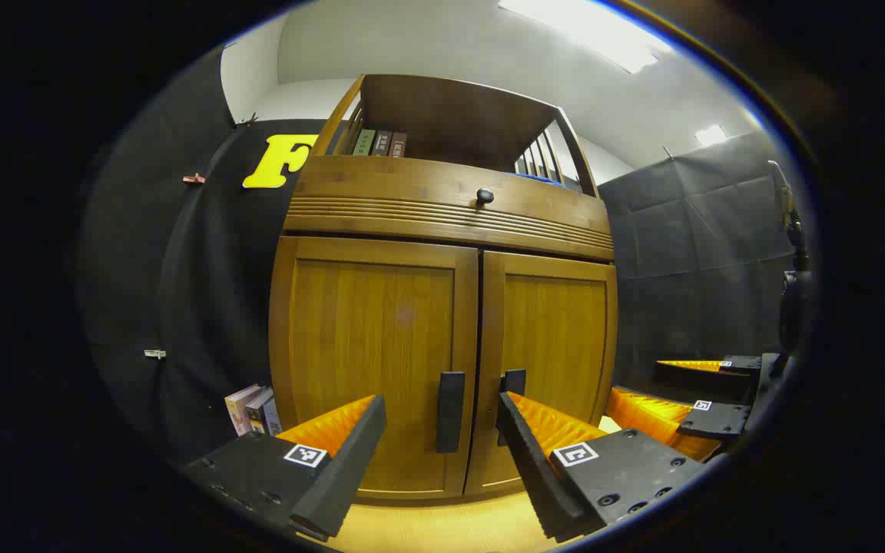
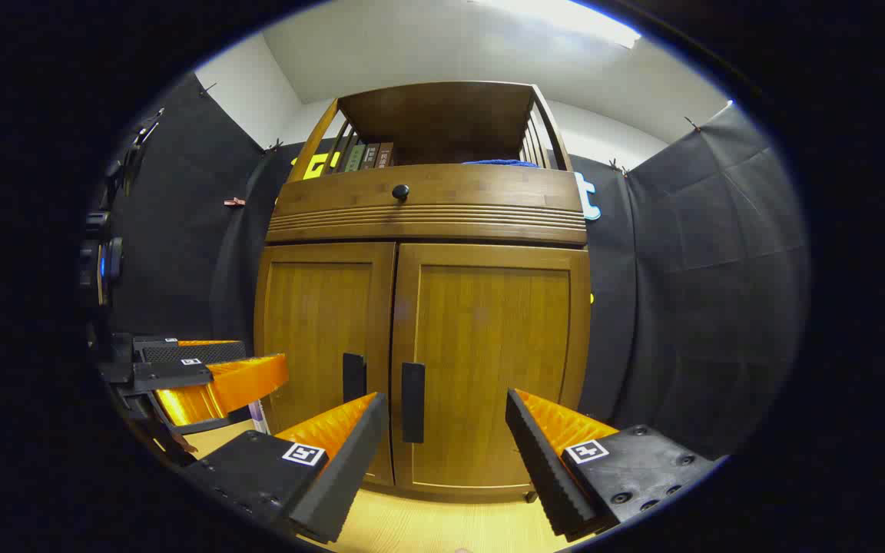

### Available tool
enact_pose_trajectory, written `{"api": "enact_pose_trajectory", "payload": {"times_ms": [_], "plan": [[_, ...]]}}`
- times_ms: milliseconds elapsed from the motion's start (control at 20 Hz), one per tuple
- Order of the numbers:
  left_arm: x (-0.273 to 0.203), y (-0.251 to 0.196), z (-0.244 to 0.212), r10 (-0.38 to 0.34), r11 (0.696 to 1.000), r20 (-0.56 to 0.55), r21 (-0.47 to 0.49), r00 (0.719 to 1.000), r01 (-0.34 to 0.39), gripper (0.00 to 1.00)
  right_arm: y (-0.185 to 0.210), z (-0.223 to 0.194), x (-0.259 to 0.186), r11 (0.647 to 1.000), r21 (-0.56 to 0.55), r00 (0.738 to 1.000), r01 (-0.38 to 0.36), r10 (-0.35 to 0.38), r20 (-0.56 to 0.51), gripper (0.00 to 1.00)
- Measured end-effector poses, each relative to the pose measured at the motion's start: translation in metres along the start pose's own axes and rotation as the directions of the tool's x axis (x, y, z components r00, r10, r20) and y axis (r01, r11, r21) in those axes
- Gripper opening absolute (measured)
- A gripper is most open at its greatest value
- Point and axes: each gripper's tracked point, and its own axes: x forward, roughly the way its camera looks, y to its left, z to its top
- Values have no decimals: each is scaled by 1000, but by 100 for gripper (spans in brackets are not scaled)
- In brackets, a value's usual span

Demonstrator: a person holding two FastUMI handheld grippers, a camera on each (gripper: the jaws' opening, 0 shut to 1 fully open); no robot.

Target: Open the right door of the double-door shoe cabinet with the right hand, and open the left door with the left hand.

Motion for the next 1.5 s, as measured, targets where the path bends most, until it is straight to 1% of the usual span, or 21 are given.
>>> {"api": "enact_pose_trajectory", "payload": {"times_ms": [50, 250, 300, 350, 1000, 1300, 1500], "plan": [[1, 0, 1, 4, 1000, 2, 0, 1000, -4, 91, 0, -1, 2, 1000, 0, 1000, -1, 1, 0, 97], [2, 1, 2, 14, 1000, 8, -1, 1000, -14, 91, 0, -1, 3, 1000, 9, 1000, 3, -3, -4, 97], [2, 1, 1, 14, 1000, 7, -2, 1000, -14, 91, 0, -1, 4, 1000, 10, 1000, 3, -3, -6, 95], [3, 1, 1, 12, 1000, 4, -3, 1000, -12, 91, -1, -3, 3, 1000, 10, 1000, 4, -4, -10, 97], [4, 1, 1, 3, 1000, 3, -18, 1000, -3, 91, -1, -6, 10, 1000, 14, 1000, 10, -10, -24, 97], [4, 3, 5, 11, 1000, 20, -28, 1000, -11, 91, 8, -10, 15, 1000, 9, 1000, 0, 1, -23, 98], [4, 4, 6, 24, 999, 26, -36, 999, -23, 91, 18, -17, 28, 1000, 16, 999, -8, 9, -35, 98]]}}
